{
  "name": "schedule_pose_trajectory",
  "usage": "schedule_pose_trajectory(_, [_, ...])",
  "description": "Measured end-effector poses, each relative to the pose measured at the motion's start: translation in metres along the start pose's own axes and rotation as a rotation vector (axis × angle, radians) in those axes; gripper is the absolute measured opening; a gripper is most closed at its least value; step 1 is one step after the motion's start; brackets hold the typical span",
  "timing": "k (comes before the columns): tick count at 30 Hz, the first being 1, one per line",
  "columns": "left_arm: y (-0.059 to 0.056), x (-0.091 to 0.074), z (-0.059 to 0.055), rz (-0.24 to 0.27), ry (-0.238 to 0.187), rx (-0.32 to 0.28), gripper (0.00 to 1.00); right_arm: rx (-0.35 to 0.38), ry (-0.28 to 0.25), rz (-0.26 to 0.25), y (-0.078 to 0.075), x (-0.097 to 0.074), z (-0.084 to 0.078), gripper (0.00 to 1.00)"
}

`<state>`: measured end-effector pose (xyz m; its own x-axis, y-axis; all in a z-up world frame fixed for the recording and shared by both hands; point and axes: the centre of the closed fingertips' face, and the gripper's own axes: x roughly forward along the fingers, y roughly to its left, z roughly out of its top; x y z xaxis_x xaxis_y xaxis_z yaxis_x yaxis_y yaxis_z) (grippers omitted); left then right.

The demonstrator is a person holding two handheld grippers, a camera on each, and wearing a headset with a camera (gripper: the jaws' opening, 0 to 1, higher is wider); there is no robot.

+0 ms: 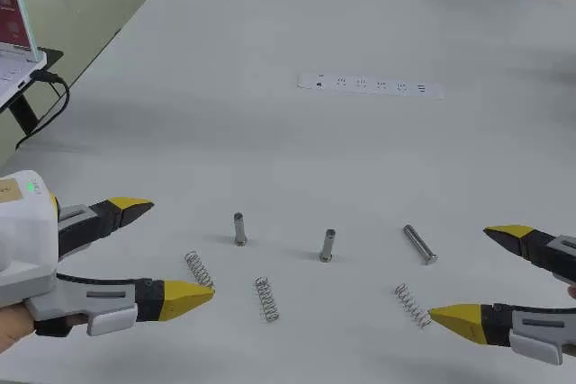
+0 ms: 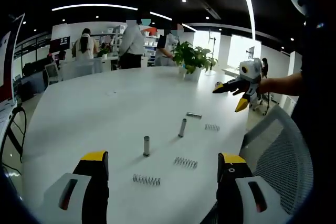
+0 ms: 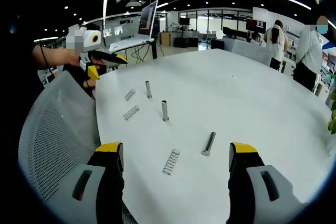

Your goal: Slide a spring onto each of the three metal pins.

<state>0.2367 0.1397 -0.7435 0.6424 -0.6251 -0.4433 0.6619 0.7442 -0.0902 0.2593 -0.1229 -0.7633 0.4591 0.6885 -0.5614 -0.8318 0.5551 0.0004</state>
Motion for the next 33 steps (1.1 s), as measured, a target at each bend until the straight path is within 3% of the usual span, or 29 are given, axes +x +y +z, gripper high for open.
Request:
schedule_pose_trajectory(12, [0.001, 0.002, -0.002, -0.012, -0.013, -0.015, 0.90, 0.003, 0.012, 0.003, -0.001, 0.001, -0.006, 0.83])
schedule_pose_trajectory(16, [0.003, 0.005, -0.006, -0.024, 0.013, 0.004, 0.91, 0.003, 0.018, -0.002, -0.003, 0.000, -0.008, 0.82])
schedule_pose_trajectory(21, [0.003, 0.005, 0.002, -0.026, -0.009, -0.002, 0.90, 0.008, 0.013, -0.010, -0.005, -0.002, -0.008, 0.82])
schedule_pose_trajectory(33, [0.004, 0.007, -0.002, -0.026, 0.009, -0.005, 0.89, 0.007, 0.014, -0.014, -0.008, -0.002, -0.007, 0.82])
